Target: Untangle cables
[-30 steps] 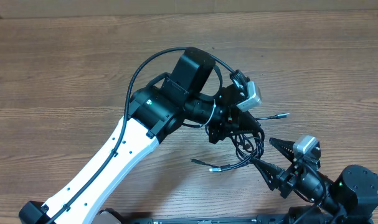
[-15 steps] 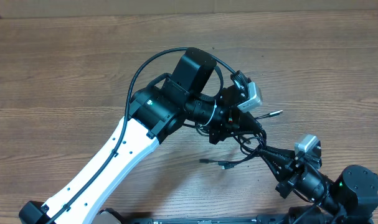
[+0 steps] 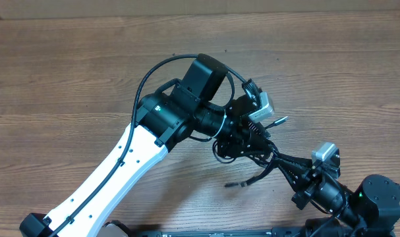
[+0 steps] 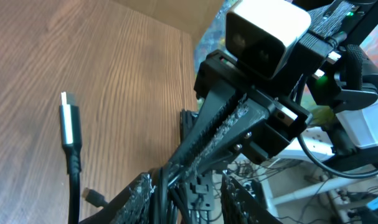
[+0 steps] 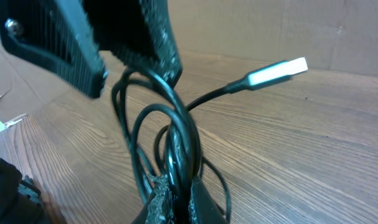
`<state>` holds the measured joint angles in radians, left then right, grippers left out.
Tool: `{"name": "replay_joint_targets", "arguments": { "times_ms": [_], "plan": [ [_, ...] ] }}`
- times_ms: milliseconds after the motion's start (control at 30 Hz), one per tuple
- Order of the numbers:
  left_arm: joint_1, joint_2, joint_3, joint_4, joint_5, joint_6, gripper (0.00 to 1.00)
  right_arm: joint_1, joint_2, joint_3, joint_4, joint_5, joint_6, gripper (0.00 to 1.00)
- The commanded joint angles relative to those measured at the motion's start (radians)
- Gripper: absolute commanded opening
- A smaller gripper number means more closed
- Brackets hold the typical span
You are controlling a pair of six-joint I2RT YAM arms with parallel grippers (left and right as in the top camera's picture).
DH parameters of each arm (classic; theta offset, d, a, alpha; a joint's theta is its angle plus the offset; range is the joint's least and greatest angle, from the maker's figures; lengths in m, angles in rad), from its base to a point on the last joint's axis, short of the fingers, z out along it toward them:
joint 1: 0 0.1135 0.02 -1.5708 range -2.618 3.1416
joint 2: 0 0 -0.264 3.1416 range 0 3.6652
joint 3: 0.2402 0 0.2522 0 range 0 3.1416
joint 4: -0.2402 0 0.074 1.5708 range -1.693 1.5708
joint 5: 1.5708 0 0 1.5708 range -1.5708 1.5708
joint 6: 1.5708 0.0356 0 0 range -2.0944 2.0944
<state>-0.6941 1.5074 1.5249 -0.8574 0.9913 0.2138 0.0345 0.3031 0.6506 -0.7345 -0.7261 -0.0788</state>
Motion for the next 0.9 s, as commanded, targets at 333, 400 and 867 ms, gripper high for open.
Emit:
{"name": "replay_joint_targets", "arguments": {
  "times_ms": [333,400,867],
  "plan": [
    [-0.023,-0.007,0.015,-0.137,-0.112,0.010,0.38,0.004,-0.006,0.010,0.041,0.008,0.031,0.04],
    [-0.034,-0.006,0.015,-0.134,-0.117,0.011,0.39,0.004,-0.006,0.010,0.041,0.008,0.031,0.04],
    [-0.066,0.010,0.015,-0.102,-0.164,0.010,0.04,0.004,-0.006,0.010,0.041,0.008,0.031,0.04]
  ]
}}
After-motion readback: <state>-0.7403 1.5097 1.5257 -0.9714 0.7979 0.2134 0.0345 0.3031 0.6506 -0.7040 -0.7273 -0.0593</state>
